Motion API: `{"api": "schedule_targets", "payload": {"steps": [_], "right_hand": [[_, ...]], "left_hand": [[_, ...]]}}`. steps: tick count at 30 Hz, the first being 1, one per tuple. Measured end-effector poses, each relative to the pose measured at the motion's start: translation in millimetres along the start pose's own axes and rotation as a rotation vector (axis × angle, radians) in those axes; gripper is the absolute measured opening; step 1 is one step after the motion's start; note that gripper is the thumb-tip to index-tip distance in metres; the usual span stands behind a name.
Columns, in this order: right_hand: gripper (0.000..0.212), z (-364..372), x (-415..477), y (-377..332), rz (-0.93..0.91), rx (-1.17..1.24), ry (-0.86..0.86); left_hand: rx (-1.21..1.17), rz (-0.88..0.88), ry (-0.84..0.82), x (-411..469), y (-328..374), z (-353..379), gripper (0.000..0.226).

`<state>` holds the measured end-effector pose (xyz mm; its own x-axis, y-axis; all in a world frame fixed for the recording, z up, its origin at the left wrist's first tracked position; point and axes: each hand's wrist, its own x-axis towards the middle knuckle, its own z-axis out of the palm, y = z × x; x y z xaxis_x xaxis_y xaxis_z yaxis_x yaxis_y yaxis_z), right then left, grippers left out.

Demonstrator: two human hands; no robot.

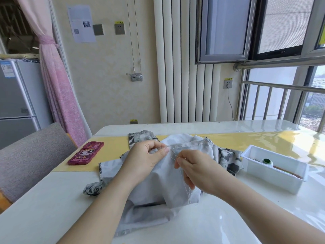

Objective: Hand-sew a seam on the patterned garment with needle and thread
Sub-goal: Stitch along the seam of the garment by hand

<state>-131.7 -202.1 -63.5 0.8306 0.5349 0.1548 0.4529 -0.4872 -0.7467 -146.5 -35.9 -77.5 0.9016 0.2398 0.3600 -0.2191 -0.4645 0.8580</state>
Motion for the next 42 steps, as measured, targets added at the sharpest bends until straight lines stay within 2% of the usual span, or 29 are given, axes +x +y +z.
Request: {"api": "schedule_targets", "payload": {"steps": [8,13,16,19,22,27,30,32,34,37,38,40,42], "right_hand": [[0.027,2,4,-1,0.018,0.013,-0.001],[0.026,6,11,-6,0.023,0.101,-0.016],[0.020,4,13,-6,0.041,0.228,-0.014],[0.007,3,8,-2,-0.018,0.241,0.031],[0.013,2,-2,1,-0.129,0.170,0.081],[0.012,-5,-3,2,-0.310,-0.005,0.130],[0.012,-6,8,1,-0.369,-0.079,0.142],[0.014,-8,14,1,-0.371,-0.096,0.151],[0.014,-16,15,-1,-0.365,-0.095,0.249],[0.015,-34,19,-7,-0.360,-0.190,0.505],[0.024,-39,22,-11,-0.306,-0.280,0.491],[0.039,-43,31,-18,-0.143,-0.375,0.286],[0.043,-42,39,-21,-0.025,-0.241,0.065]], "left_hand": [[0.162,0.174,0.142,-8,6,7,0.022],[0.230,0.308,0.193,-14,5,14,0.017],[0.095,0.235,0.143,-14,6,15,0.014],[-0.064,0.094,0.141,-9,4,10,0.014],[-0.175,0.000,0.138,-6,1,7,0.016],[-0.237,0.010,0.111,-9,3,10,0.017],[-0.266,0.056,0.056,-13,4,11,0.023],[-0.296,0.070,0.025,-14,5,10,0.018],[-0.294,0.071,0.043,-13,5,8,0.013],[-0.290,0.069,0.052,-11,5,7,0.016],[-0.291,0.067,0.042,-12,5,7,0.017],[-0.297,0.073,0.020,-13,5,7,0.016],[-0.304,0.082,-0.001,-14,4,7,0.017]]}}
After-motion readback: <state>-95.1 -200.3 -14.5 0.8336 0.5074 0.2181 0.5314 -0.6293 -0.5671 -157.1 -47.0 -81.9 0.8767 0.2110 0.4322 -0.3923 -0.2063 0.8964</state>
